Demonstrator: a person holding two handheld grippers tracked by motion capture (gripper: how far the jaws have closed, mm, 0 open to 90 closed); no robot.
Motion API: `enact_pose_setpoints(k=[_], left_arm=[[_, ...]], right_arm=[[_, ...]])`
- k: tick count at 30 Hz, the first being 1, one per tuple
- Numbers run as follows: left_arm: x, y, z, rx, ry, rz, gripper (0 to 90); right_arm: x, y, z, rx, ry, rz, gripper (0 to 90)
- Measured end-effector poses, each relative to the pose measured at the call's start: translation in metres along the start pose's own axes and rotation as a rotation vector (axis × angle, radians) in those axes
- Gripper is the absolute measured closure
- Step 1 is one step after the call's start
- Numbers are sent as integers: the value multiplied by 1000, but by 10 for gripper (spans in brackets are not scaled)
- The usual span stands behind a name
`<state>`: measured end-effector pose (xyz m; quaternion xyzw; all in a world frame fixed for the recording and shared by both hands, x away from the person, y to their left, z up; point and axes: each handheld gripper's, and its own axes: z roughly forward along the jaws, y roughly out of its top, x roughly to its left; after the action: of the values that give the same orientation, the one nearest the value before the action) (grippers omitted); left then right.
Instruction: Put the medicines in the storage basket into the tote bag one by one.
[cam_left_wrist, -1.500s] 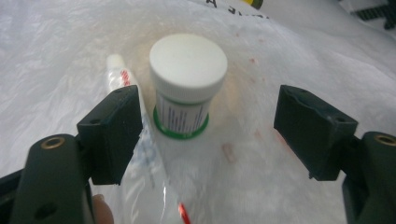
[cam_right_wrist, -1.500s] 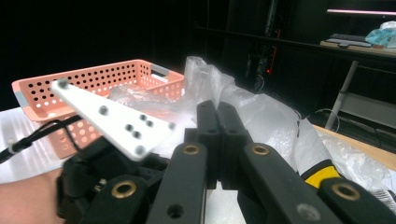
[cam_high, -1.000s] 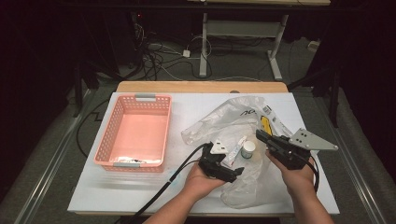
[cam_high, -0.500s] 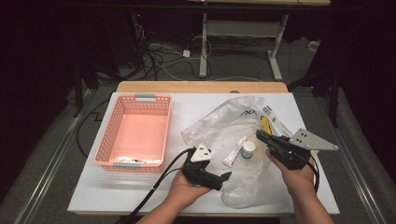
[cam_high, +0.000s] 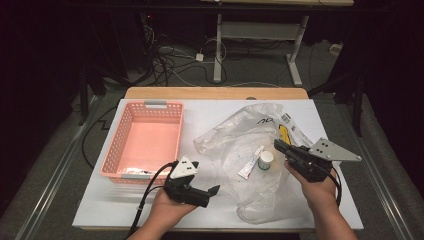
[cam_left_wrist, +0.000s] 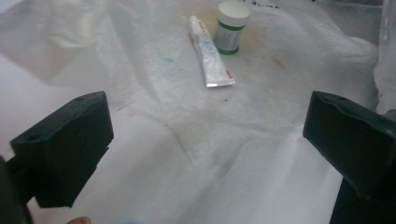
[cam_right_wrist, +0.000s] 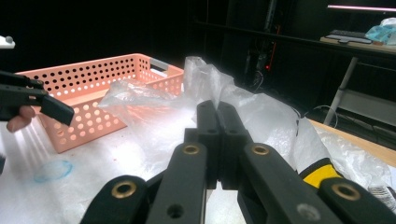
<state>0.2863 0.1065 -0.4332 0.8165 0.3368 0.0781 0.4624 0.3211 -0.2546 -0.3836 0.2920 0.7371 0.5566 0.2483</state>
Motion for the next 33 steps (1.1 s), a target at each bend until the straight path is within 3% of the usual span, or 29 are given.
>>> enact_pose_setpoints(k=[5,7,8,14,20,28,33], left_arm=[[14,-8,-20,-25,27,-19,101],[20,-11,-29,-18,78,-20,154],[25,-12,-35,-14,104,-28,162],[47,-21,-61,-69,158,-106,255],[64,-28,-77,-73,226,-143,318],[81,-36,-91,-77,240,-206,459],[86,-40,-99,-73,274,-204,549]], right_arm=[[0,-1,0,2,-3,7,900],[-1,-1,0,3,-2,10,900],[-1,-2,0,3,-2,11,900],[-1,-2,0,5,-2,6,900],[-2,-2,0,4,-5,11,900],[-3,-2,-1,4,-6,9,900],[-3,-2,-1,3,-7,11,900]])
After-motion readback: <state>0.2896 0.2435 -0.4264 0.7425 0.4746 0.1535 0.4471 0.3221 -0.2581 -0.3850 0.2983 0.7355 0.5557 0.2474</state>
